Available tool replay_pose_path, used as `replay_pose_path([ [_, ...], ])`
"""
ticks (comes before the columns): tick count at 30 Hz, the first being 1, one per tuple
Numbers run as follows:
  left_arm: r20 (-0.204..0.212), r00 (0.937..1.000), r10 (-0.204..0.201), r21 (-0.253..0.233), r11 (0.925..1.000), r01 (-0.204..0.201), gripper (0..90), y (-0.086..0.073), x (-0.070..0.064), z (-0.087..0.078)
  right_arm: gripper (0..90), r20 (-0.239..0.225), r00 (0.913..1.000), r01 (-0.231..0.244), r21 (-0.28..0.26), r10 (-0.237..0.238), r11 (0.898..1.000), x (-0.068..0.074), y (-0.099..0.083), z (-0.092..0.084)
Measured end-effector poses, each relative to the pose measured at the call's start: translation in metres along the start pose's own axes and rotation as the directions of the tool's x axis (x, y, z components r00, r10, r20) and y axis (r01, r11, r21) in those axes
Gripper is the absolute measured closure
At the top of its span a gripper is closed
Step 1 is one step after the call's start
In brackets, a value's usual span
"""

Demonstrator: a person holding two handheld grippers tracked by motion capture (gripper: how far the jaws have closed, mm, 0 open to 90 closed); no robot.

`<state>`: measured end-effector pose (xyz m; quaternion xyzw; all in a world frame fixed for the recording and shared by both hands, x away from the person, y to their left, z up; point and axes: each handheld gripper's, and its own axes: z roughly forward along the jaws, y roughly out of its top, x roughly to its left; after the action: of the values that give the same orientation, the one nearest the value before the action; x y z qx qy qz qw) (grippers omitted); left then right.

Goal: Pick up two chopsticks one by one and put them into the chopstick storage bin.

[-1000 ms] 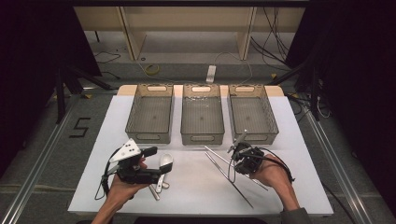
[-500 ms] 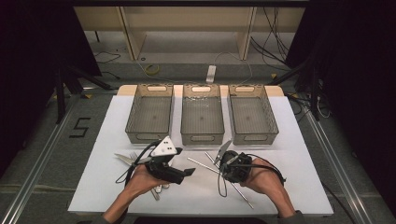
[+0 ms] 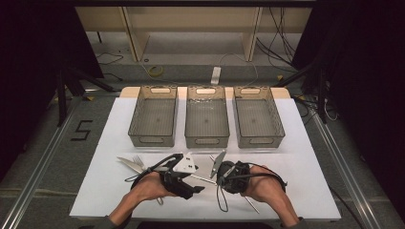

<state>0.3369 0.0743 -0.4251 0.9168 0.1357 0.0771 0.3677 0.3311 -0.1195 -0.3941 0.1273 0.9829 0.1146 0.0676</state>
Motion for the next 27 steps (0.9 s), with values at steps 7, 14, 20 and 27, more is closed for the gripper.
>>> replay_pose_path([
  [7, 0.012, 0.9987, 0.050, 0.040, 0.9979, -0.050, 43.7, 0.000, -0.005, 0.005, 86.6, -0.005, 0.9985, 0.054, 0.012, -0.054, 0.998, 0.004, 0.003, 0.001],
  [14, 0.012, 0.9929, 0.118, 0.049, 0.9917, -0.119, 56.2, 0.000, -0.011, 0.005, 86.6, -0.012, 0.9964, 0.085, 0.015, -0.084, 0.996, 0.004, 0.001, 0.002],
  [20, 0.020, 0.9905, 0.136, 0.049, 0.9894, -0.137, 68.2, -0.001, -0.012, 0.006, 86.6, -0.023, 0.9944, 0.103, 0.010, -0.103, 0.995, 0.007, 0.002, 0.001],
  [27, 0.064, 0.9800, 0.188, 0.079, 0.9779, -0.193, 77.4, -0.004, -0.014, 0.009, 86.5, -0.032, 0.9905, 0.134, 0.000, -0.133, 0.991, 0.009, 0.002, 0.001],
])
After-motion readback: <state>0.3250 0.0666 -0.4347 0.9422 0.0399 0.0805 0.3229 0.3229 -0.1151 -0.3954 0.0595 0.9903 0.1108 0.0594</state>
